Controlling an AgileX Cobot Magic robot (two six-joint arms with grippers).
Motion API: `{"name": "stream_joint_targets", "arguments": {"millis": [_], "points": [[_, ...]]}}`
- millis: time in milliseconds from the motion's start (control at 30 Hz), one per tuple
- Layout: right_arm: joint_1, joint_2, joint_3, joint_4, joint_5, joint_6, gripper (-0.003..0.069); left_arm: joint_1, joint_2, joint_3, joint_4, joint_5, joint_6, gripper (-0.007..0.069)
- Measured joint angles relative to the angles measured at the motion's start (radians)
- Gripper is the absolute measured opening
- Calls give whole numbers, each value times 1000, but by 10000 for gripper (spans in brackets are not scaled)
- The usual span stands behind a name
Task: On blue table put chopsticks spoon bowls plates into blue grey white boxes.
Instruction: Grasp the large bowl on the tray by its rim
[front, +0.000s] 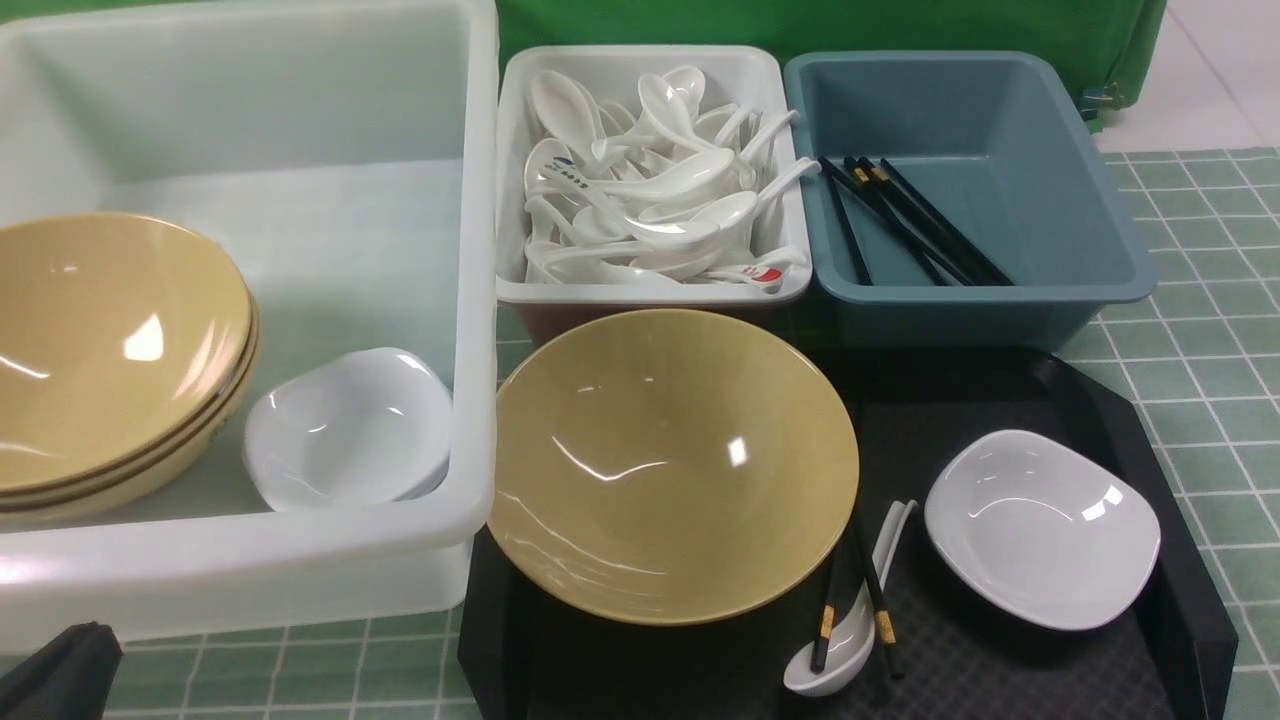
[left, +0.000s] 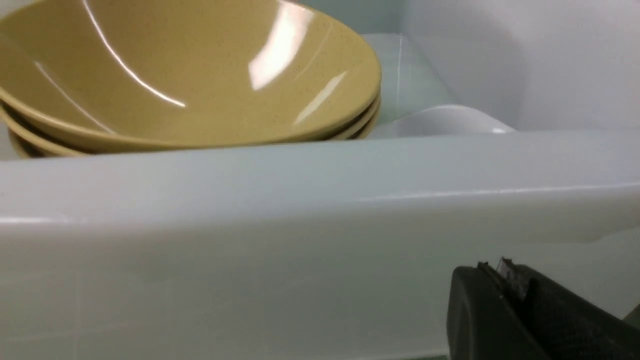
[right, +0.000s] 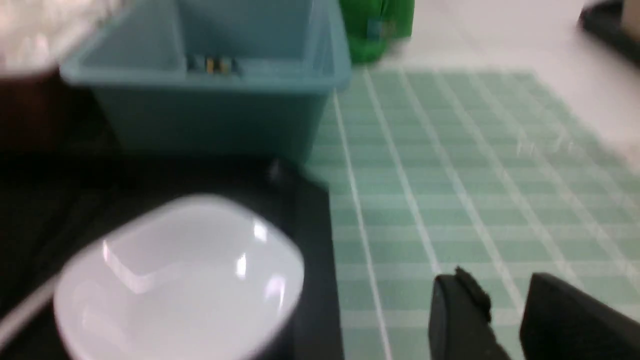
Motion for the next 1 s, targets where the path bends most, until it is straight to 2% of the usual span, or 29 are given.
{"name": "stream_joint_targets", "arguments": {"millis": [67,133,167,233,300,333,367,433,467,500,600,800,867,900,967,1000], "points": [[0,0,0,1,-61,0,237,0,0,0,0,-41,0,1],[0,0,0,1,-275,2,237,0,0,0,0,-223,-1,1],[0,0,0,1,-275,3,237,0,0,0,0,-238,-1,1],[0,0,0,1,-469,34,237,0,0,0,0,-412,-1,1],[0,0,0,1,-625,132,237,0,0,0,0,-558,-2,1],[0,0,0,2,-650,144,237,0,0,0,0,-570,-2,1],[0,0,0,2,-729,245,237,0,0,0,0,-664,-2,1],[0,0,0,5,-821,344,237,0,0,0,0,-774,-3,1],[0,0,0,6,-829,359,237,0,0,0,0,-774,-3,1],[0,0,0,9,-885,403,237,0,0,0,0,-858,-4,1],[0,0,0,9,-929,432,237,0,-1,0,-7,-932,-12,1],[0,0,-5,-7,-939,505,237,0,-1,-7,-23,-945,-26,1],[0,6,-93,-93,-782,509,237,0,-1,-113,-26,-768,-36,1],[0,11,-102,-100,-770,509,237,0,-1,-125,-26,-768,-36,1],[0,84,-251,-174,-617,509,237,0,50,-310,-26,-523,-36,1],[0,92,-262,-177,-606,509,237,0,66,-339,-26,-486,-36,1]]}}
